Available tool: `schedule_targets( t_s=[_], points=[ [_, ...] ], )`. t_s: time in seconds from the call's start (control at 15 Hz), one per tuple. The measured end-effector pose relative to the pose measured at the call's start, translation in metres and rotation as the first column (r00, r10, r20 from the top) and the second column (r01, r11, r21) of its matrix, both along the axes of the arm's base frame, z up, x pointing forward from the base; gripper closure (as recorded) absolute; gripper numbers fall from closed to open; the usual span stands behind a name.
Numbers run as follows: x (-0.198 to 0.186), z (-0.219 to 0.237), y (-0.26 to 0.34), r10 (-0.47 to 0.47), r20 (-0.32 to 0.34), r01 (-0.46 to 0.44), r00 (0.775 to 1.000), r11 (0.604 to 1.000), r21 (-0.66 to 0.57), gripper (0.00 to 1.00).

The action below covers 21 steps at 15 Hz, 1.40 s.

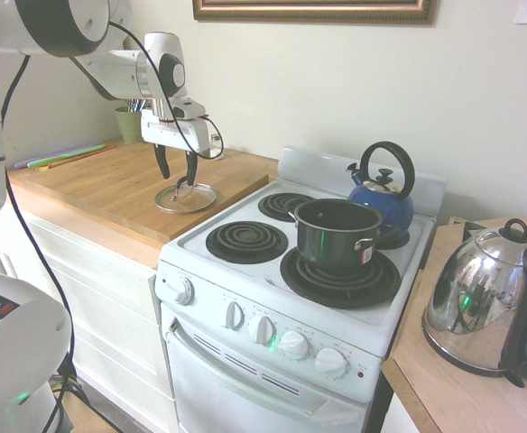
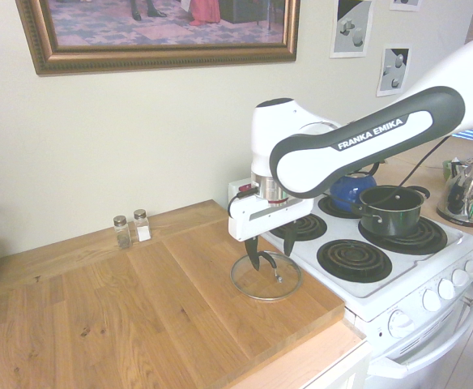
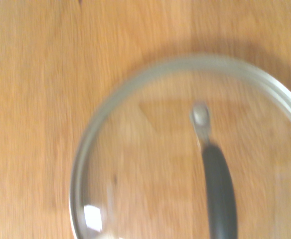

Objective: Cover the lid of the pot

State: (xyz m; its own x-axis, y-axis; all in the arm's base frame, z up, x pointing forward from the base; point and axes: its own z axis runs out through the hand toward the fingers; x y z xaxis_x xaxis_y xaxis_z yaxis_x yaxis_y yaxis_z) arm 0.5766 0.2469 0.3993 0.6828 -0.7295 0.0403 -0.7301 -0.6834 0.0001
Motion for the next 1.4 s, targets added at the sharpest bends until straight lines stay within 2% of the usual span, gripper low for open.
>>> schedule_targets(
  t_s=[0.4,1.0,1.07,1.4],
  points=[
    [0.032,-0.006,-0.006,-0.008,-0.018,0.008,1.0,1.0,-0.004,0.0],
    [0.023,-0.019,0.0,0.011,-0.053,-0.012,0.999,1.0,-0.021,0.0],
    [0.021,-0.022,0.002,0.014,-0.058,-0.015,0.998,1.0,-0.022,1.0],
    [0.021,-0.024,0.001,0.02,-0.059,-0.021,0.998,1.0,-0.02,1.0]
  ],
)
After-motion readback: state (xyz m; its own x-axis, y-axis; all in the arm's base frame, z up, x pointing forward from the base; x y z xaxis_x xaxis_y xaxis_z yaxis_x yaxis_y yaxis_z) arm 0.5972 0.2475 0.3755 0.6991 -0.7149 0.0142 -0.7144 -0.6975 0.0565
